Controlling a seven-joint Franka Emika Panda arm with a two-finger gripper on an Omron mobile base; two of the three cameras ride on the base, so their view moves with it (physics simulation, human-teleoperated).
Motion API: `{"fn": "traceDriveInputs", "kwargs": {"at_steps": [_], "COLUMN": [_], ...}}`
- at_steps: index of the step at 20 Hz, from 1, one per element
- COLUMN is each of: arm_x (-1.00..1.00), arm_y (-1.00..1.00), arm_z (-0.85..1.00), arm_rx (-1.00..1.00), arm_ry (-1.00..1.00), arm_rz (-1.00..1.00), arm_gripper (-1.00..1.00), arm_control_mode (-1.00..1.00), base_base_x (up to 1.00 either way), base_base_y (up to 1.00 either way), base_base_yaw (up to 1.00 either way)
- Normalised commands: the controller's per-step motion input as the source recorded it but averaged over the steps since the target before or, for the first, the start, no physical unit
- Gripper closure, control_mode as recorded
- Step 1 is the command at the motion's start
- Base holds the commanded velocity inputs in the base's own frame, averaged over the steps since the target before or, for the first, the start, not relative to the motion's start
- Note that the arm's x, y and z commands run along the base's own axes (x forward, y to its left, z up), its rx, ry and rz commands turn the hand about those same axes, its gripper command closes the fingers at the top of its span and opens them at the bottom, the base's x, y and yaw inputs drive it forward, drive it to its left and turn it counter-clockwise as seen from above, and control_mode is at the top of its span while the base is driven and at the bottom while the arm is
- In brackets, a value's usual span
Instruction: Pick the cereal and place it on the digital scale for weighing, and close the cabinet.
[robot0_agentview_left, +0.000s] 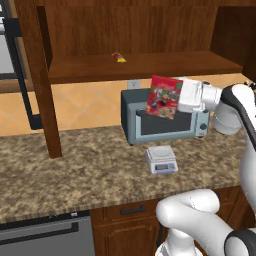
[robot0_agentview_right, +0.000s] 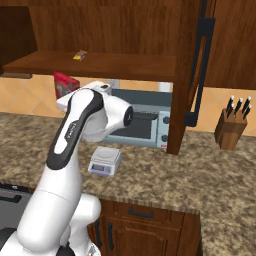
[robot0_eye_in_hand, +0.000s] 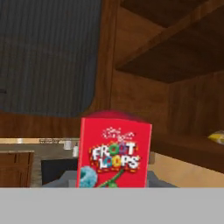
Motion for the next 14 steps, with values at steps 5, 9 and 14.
{"fn": "traceDriveInputs", "kwargs": {"at_steps": [5,9,14], "arm_x": [0.24,0.24,0.21], "arm_y": [0.15,0.00,-0.09], "arm_z": [-0.73,-0.59,-0.64], "arm_rx": [-0.04,0.00,0.00], "arm_ry": [0.01,0.01,0.02], "arm_rz": [0.14,0.04,0.02], "arm_gripper": [1.00,1.00,1.00], "arm_control_mode": [-1.00,-1.00,-1.00], "base_base_x": [0.00,0.00,0.00], "base_base_y": [0.00,0.00,0.00], "base_base_yaw": [0.00,0.00,0.00]}}
